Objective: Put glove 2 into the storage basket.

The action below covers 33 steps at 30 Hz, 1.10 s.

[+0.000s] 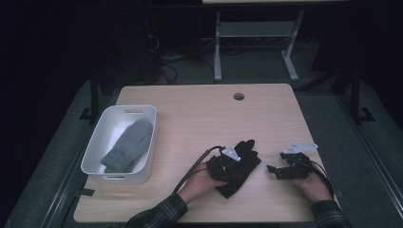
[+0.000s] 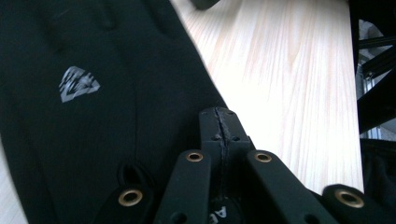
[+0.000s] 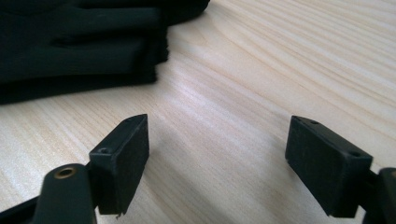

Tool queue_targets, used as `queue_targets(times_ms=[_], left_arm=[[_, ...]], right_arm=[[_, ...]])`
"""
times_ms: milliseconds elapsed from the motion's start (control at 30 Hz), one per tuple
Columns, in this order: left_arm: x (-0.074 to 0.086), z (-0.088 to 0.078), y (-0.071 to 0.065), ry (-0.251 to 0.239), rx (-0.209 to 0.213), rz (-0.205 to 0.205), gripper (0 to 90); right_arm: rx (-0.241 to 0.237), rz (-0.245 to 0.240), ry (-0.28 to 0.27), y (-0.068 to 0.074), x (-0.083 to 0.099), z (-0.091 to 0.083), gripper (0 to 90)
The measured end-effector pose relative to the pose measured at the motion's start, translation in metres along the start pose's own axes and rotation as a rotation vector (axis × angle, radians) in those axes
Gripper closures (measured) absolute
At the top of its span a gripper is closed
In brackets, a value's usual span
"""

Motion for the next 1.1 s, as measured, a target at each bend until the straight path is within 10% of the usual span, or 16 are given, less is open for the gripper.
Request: queue_targets(times_ms=[533, 1100], left_arm=[[0.018, -0.043, 0.013, -0.020, -0.088, 0.006, 80.8], [-0.005, -0.035, 0.038, -0.049, -0.150, 0.116, 25.4]], right_arm=[[-0.009, -0.012, -0.033, 0.003, 0.001, 0.004, 13.0], [-0.009, -0.012, -0.044, 0.003, 0.002, 0.004, 12.5]])
Point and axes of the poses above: each handheld gripper's, and its own axes: z roughly forward along the jaws, x roughly out of its underside, y roughly to its left, the point moved 4 cm from there along z, roughly forward along the jaws, and after that the axes turned 2 degrees about y, right-handed, at the moved point
